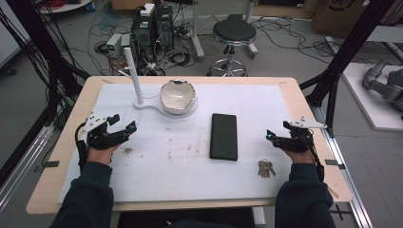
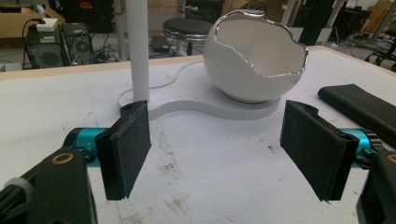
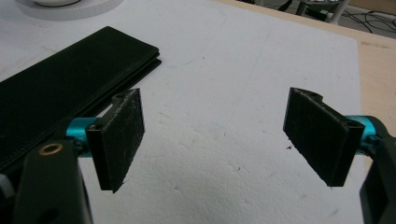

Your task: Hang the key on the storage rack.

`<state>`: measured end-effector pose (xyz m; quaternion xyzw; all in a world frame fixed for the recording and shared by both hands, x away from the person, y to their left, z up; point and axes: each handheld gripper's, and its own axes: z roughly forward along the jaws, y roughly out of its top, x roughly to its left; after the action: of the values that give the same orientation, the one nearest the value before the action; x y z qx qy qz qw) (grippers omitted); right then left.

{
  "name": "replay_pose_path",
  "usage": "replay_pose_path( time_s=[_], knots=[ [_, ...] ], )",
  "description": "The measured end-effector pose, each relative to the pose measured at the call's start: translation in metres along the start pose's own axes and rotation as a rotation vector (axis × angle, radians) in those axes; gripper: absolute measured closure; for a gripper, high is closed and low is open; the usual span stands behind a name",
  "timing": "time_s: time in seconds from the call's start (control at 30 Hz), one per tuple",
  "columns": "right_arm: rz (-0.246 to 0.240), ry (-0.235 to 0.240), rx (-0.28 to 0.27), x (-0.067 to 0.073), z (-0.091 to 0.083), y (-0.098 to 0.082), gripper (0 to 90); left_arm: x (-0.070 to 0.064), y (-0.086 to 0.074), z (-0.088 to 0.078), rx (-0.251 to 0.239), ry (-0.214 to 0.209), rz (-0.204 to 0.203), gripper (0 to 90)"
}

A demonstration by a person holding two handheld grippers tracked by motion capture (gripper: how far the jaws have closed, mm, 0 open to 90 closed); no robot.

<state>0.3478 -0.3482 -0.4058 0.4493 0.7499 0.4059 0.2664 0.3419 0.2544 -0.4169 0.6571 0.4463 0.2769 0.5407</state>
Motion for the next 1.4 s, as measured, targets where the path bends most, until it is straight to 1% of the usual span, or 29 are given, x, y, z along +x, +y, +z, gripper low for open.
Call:
replay_pose_path(
  time_s=[0.2, 0.27, 0.37, 0.4, 0.47, 0.5, 0.53, 0.57, 0.63, 0.67, 0.7, 0.73, 0.77, 0.8, 0.83, 0.87, 0.9, 0.93, 1.0, 1.03, 1.07, 1.1, 1.13, 1.2, 1.27, 1.3, 1.33, 1.4],
  knots=[
    [0.006, 0.006, -0.001, -0.003, -0.002, -0.002, 20.7, 0.001, -0.001, 0.003, 0.007, 0.001, -0.002, 25.9],
    [0.008, 0.011, 0.002, -0.005, -0.002, -0.003, 20.7, 0.002, -0.002, 0.004, 0.012, 0.008, -0.011, 26.1],
    [0.002, 0.032, 0.012, -0.007, -0.002, -0.005, 20.7, 0.003, -0.002, 0.004, 0.014, 0.011, -0.018, 26.2],
    [-0.004, 0.045, 0.019, -0.008, -0.003, -0.006, 20.7, 0.003, -0.002, 0.004, 0.014, 0.013, -0.020, 26.3],
    [-0.023, 0.073, 0.025, -0.007, -0.005, -0.009, 20.7, 0.003, -0.002, 0.004, 0.014, 0.008, -0.019, 27.1],
    [-0.046, 0.087, 0.033, -0.007, -0.006, -0.011, 20.7, 0.002, -0.002, 0.005, 0.015, 0.006, -0.018, 27.5],
    [-0.086, 0.118, 0.041, -0.007, -0.006, -0.013, 20.9, 0.002, -0.002, 0.005, 0.021, -0.003, -0.013, 28.0],
    [-0.119, 0.164, 0.056, -0.007, -0.006, -0.015, 24.3, 0.001, -0.002, 0.005, 0.025, -0.007, -0.012, 28.2],
    [-0.159, 0.260, 0.086, -0.006, -0.004, -0.021, 33.5, 0.001, -0.002, 0.005, 0.026, -0.013, -0.012, 28.4],
    [-0.168, 0.302, 0.119, -0.006, -0.001, -0.023, 36.1, 0.001, -0.002, 0.004, 0.026, -0.011, -0.016, 28.4],
    [-0.182, 0.334, 0.145, -0.005, 0.001, -0.025, 39.7, 0.000, -0.002, 0.004, 0.027, -0.014, -0.015, 28.4],
    [-0.182, 0.334, 0.145, -0.005, 0.001, -0.025, 39.7, 0.000, -0.002, 0.004, 0.027, -0.014, -0.015, 28.4],
    [-0.188, 0.364, 0.165, -0.003, 0.001, -0.028, 44.0, -0.001, -0.002, 0.003, 0.025, -0.016, -0.017, 28.4],
    [-0.194, 0.421, 0.189, -0.002, 0.001, -0.031, 48.4, -0.001, -0.003, 0.002, 0.026, -0.022, -0.014, 28.9],
    [-0.201, 0.446, 0.194, -0.001, 0.000, -0.032, 50.3, -0.001, -0.003, 0.003, 0.029, -0.024, -0.014, 29.2],
    [-0.201, 0.446, 0.194, -0.001, 0.000, -0.032, 50.3, -0.001, -0.003, 0.003, 0.029, -0.024, -0.014, 29.2],
    [-0.201, 0.470, 0.197, -0.001, 0.000, -0.033, 51.6, -0.001, -0.003, 0.004, 0.033, -0.024, -0.017, 29.2],
    [-0.205, 0.512, 0.213, 0.000, 0.001, -0.035, 56.3, -0.001, -0.004, 0.004, 0.038, -0.023, -0.017, 29.3],
    [-0.213, 0.522, 0.262, 0.001, 0.004, -0.039, 58.0, -0.001, -0.004, 0.005, 0.042, -0.025, -0.020, 29.5],
    [-0.194, 0.533, 0.271, 0.001, 0.006, -0.041, 58.3, -0.001, -0.004, 0.005, 0.044, -0.023, -0.023, 29.6],
    [-0.194, 0.533, 0.271, 0.001, 0.006, -0.041, 58.3, -0.001, -0.004, 0.005, 0.044, -0.023, -0.023, 29.6],
    [-0.173, 0.544, 0.275, 0.000, 0.006, -0.042, 58.3, -0.001, -0.004, 0.005, 0.046, -0.020, -0.026, 29.6],
    [-0.152, 0.553, 0.281, -0.002, 0.007, -0.043, 60.4, -0.001, -0.005, 0.006, 0.054, -0.020, -0.027, 29.6],
    [-0.132, 0.579, 0.281, -0.002, 0.008, -0.044, 65.7, -0.001, -0.005, 0.007, 0.059, -0.023, -0.026, 30.0],
    [-0.108, 0.588, 0.288, -0.002, 0.009, -0.044, 65.8, -0.002, -0.006, 0.008, 0.064, -0.023, -0.025, 30.2],
    [-0.108, 0.588, 0.288, -0.002, 0.009, -0.044, 65.8, -0.002, -0.006, 0.008, 0.064, -0.023, -0.025, 30.2],
    [-0.102, 0.600, 0.289, -0.002, 0.010, -0.044, 68.0, -0.003, -0.006, 0.008, 0.069, -0.024, -0.023, 30.2],
    [-0.106, 0.604, 0.288, -0.001, 0.011, -0.044, 69.6, -0.003, -0.006, 0.008, 0.071, -0.023, -0.024, 30.2]
  ],
)
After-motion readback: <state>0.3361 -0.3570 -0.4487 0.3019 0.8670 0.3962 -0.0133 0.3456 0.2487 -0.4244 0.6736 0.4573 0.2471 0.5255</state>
